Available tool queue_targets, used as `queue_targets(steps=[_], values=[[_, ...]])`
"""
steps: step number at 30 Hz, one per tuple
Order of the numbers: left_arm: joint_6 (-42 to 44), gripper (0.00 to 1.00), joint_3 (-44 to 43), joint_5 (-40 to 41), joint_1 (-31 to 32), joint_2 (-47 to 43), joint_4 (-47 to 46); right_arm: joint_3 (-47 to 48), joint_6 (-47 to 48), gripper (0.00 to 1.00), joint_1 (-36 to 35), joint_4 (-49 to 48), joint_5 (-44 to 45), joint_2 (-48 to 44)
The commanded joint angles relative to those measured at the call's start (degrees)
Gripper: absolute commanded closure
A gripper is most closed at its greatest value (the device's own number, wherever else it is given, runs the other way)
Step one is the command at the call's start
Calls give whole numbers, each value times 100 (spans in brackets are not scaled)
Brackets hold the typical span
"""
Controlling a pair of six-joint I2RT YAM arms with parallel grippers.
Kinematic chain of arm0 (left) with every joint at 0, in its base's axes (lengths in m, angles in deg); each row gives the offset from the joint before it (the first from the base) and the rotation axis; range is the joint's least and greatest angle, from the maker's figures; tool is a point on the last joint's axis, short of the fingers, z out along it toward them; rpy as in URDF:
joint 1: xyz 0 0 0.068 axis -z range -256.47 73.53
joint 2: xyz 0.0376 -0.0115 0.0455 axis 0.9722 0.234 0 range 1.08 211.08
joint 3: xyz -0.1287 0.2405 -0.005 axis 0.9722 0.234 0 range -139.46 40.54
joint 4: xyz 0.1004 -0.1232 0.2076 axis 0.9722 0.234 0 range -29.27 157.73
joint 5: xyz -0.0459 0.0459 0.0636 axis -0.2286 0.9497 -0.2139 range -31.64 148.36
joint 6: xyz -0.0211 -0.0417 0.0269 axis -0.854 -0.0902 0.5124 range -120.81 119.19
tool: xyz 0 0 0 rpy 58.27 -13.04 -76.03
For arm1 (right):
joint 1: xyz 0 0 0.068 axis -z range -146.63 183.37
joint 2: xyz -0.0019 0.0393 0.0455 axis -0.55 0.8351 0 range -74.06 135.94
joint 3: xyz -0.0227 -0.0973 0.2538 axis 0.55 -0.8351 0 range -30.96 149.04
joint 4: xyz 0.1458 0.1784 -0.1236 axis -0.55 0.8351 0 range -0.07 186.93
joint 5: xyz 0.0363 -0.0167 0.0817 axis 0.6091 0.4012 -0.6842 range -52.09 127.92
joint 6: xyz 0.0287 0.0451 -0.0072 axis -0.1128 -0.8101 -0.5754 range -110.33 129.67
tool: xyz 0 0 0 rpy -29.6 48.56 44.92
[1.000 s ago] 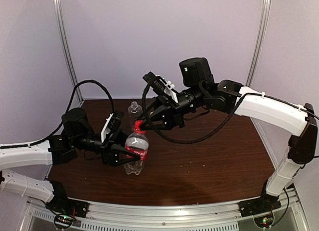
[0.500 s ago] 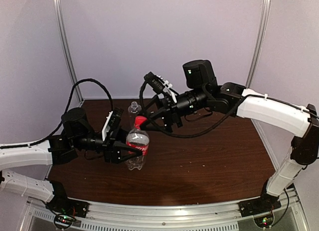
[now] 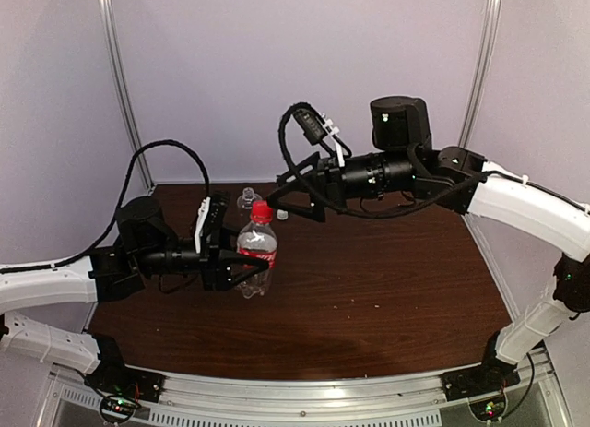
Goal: Unscrew the bottle caps
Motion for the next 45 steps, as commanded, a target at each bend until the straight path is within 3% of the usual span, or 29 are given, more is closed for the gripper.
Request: queue_targets(steps=[1, 7, 15, 24, 37, 45], values=[[123, 70, -253, 681, 33, 72, 21, 56, -934, 16, -50, -130, 1347, -102], [84, 70, -351, 1163, 33, 174, 152, 285, -1313, 15, -219, 33, 1994, 226], [95, 70, -366, 1395, 33, 198, 253, 475, -1404, 19, -312, 76, 1912, 521], [127, 70, -361, 1469, 31, 197, 312, 508, -1393, 42, -347, 17, 1627, 673], [160, 70, -346, 1519, 33, 180, 349, 561, -1350, 55, -371, 12, 1446, 784], [161, 70, -330, 1563, 33, 141, 368, 499, -1170, 80, -373, -64, 1341, 733]])
